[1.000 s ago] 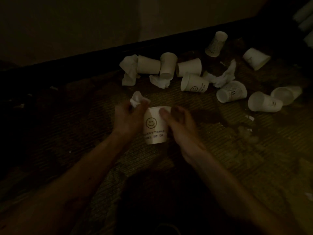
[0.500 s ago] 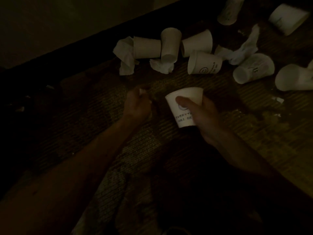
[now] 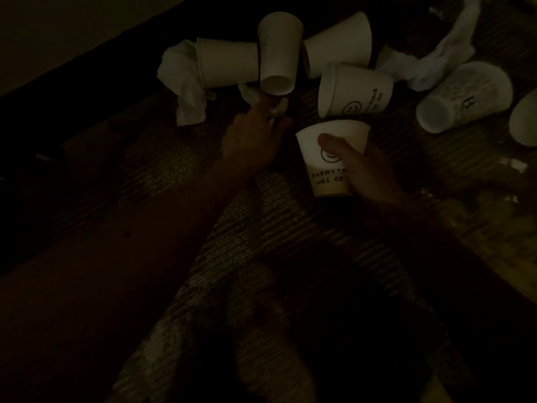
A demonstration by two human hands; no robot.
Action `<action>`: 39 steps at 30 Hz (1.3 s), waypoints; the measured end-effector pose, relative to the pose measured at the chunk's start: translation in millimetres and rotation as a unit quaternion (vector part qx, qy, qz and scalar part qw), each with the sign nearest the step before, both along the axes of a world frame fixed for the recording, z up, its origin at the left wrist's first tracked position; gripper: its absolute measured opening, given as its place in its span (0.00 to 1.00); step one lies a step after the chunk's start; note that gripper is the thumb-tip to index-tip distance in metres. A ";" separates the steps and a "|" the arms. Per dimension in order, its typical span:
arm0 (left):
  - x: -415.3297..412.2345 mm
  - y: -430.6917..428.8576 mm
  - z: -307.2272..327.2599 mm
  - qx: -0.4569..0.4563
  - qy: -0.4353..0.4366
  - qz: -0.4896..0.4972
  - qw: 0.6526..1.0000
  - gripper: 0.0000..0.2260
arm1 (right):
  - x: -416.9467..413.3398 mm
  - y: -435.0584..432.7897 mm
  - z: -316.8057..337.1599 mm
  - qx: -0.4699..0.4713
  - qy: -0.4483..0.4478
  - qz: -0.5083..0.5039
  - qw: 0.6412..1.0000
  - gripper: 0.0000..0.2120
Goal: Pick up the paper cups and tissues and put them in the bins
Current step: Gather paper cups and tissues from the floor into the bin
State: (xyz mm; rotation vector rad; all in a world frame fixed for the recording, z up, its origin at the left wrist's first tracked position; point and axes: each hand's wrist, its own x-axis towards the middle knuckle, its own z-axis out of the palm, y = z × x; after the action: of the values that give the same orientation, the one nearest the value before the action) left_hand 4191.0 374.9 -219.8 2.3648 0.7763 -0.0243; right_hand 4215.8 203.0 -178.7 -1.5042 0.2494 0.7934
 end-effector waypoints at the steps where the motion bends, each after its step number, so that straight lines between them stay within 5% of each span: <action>1: -1.3 -0.5 -0.9 0.007 -0.011 0.004 1.000 0.22 | 0.6 -0.1 -1.3 0.003 0.001 0.000 1.000 0.21; 6: -17.8 6.8 -0.4 -0.025 -0.082 0.067 0.994 0.13 | -4.1 13.8 -3.7 0.021 -0.003 0.022 1.000 0.21; 10: -51.5 33.3 7.2 0.051 -0.134 0.139 0.980 0.19 | -10.6 33.9 -5.4 0.051 0.007 0.050 0.997 0.21; 13: -70.6 66.4 18.0 0.075 -0.143 0.163 0.973 0.12 | -15.4 48.1 -5.2 0.059 0.009 0.064 0.996 0.23; 18: -56.5 108.0 29.7 -0.037 -0.105 0.072 0.991 0.28 | -20.1 62.6 -5.6 0.042 -0.007 0.063 0.997 0.21; 20: -48.3 114.4 29.3 -0.087 -0.073 0.095 0.989 0.26 | -21.7 64.1 -7.0 0.037 -0.006 0.068 0.997 0.16; 23: -47.5 120.8 24.6 0.027 -0.010 0.018 0.999 0.20 | -21.9 64.9 -7.1 0.039 0.006 0.066 0.997 0.12; 30: -71.1 120.3 30.2 0.080 -0.026 0.021 0.996 0.15 | -31.5 61.2 -6.7 0.023 0.022 0.073 0.997 0.16; 39: -122.6 95.4 58.0 -0.124 -0.043 0.070 0.989 0.15 | -50.3 70.5 4.5 0.134 0.137 0.080 0.978 0.30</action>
State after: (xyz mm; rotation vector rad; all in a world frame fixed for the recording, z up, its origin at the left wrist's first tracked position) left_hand 4068.3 470.3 -161.8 2.0607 0.8437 0.0376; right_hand 4165.5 273.5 -174.2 -1.1690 0.2163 1.1202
